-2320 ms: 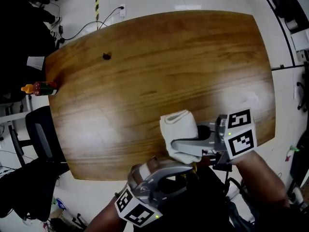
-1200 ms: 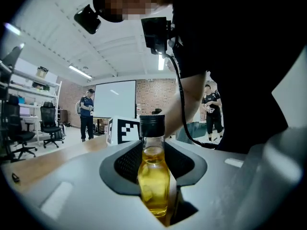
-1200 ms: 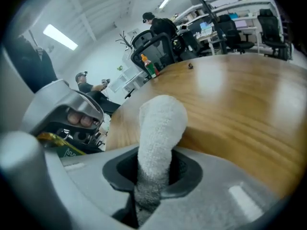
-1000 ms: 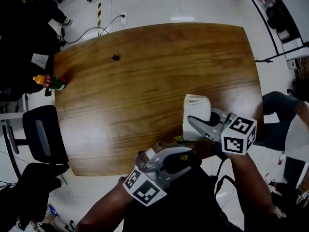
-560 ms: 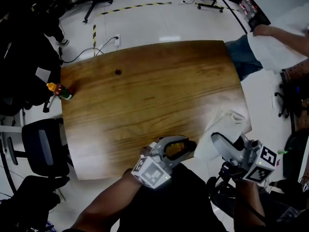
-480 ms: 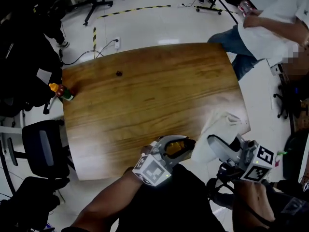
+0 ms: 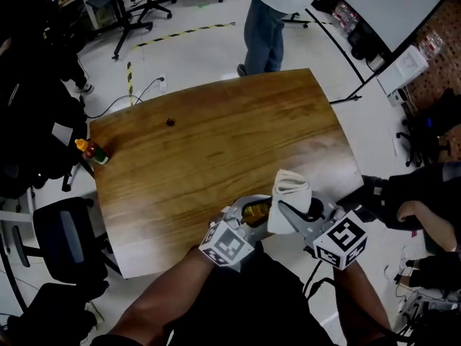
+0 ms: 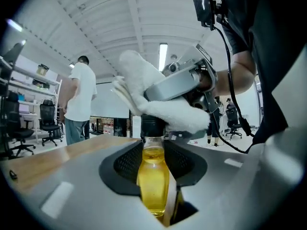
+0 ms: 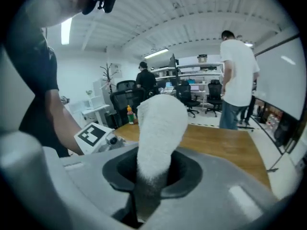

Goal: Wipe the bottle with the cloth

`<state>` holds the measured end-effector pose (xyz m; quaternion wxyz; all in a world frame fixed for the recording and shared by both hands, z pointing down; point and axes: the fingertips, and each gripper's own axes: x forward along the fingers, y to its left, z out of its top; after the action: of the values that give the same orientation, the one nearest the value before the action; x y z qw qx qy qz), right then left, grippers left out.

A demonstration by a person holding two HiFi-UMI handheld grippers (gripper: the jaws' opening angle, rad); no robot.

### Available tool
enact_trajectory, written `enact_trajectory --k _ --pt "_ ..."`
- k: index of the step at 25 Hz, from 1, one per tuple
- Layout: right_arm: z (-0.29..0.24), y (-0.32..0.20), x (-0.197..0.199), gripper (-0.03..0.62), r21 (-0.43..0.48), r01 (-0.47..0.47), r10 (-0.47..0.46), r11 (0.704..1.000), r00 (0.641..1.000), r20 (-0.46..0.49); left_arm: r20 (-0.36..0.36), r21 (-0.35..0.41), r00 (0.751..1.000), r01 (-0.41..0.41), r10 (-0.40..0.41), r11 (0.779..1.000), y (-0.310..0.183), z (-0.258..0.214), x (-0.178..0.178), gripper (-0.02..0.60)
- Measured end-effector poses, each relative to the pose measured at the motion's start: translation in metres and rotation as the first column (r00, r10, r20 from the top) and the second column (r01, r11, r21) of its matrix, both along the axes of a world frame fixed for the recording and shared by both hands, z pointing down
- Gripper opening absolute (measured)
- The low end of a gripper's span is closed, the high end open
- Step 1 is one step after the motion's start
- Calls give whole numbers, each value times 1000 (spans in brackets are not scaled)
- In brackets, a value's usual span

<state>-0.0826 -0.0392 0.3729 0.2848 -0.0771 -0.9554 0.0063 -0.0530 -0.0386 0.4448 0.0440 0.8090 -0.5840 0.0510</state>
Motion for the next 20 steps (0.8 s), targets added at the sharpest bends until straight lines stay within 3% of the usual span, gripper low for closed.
enact_trajectory --k 2,4,6,8,12,17,20 --pt "-3 -31 19 71 15 -142 142 990 990 -19 6 -4 1000 0 0 1000 -1 -1 -1 158" --pt "-6 -51 39 71 -86 -272 273 958 962 -6 18 -12 1000 -2 3 1000 1 -1 -1 160" --pt "1 -53 54 71 -208 -343 348 916 937 -13 41 -32 999 -11 13 999 4 3 -3 166" --pt "13 -49 68 71 -270 -385 393 883 919 -26 59 -74 998 -31 35 997 7 13 -5 209" --pt "19 -37 85 71 -351 -429 452 832 892 -20 51 -105 997 -59 65 993 19 15 -15 223" --pt "17 -26 91 72 -363 -454 483 814 876 -12 -21 -67 996 -90 89 994 36 -10 -34 224" --pt "12 -19 97 72 -373 -468 506 801 863 5 -53 -57 984 -176 173 983 35 -25 -38 224"
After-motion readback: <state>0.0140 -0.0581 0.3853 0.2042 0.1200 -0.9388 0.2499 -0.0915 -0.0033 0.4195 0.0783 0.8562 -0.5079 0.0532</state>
